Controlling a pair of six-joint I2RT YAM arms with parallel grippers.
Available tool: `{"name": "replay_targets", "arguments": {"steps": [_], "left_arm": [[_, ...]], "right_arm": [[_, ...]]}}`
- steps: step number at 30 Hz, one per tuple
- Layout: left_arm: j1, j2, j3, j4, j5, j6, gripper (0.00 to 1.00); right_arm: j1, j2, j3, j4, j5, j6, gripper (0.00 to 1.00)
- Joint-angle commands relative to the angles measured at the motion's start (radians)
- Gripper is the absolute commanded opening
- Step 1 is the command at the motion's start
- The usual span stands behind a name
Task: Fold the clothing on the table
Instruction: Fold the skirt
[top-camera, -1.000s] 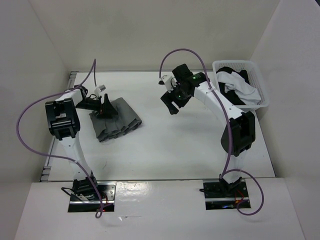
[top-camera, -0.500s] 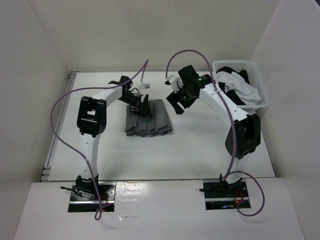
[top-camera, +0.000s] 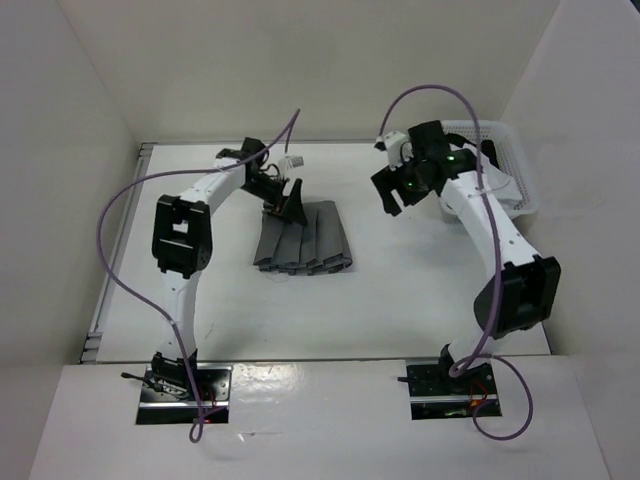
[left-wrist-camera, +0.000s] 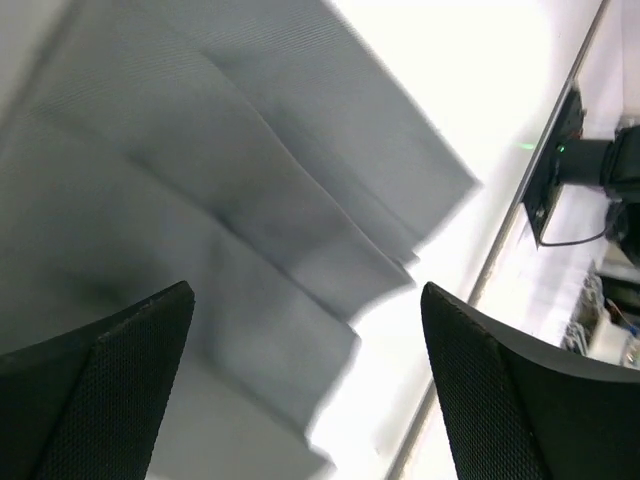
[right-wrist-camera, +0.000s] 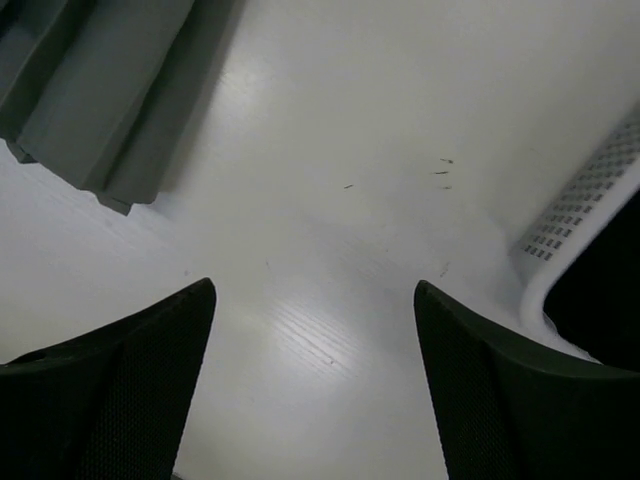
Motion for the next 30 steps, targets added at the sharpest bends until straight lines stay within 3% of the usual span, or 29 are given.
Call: {"name": "replay_targets", "arguments": {"steps": [1,4,7,14,19,22,30], "left_arm": [[0.064,-0.250,0.113,-0.104,-0.035,0.008,1.00],[0.147,-0.370,0.181,-0.177,-0.056,0.020,1.00],[0.280,-0.499,0.132,-0.211,-0.079,0.054,1.00],[0.595,-0.991,-0.590,0.153,-0.410,0.054,1.00],[0.730,-1.078,-0.849,0.207,-0.400,0.018,1.00],[0.776,-1.078,-0.831,0.235,-0.388,-0.019,1.00],[0.804,-1.068,-0.867,0.286,-0.399,-0.009,1.00]], "right_arm": [[-0.116,-0.137,-0.033,0.033,-0.040,0.005,0.86],[-0.248,-0.232,-0.114,0.062,-0.086,0.016,0.88],[-0.346,-0.330,-0.243,0.137,-0.087,0.038,0.88],[-0.595,-0.577,-0.504,0.281,-0.106,0.131,0.94],[-0.684,-0.625,-0.599,0.358,-0.119,0.176,0.94],[-0.758,-0.656,-0.658,0.372,-0.232,0.162,0.94],[-0.776,-0.656,-0.658,0.372,-0.215,0.162,0.96]]}}
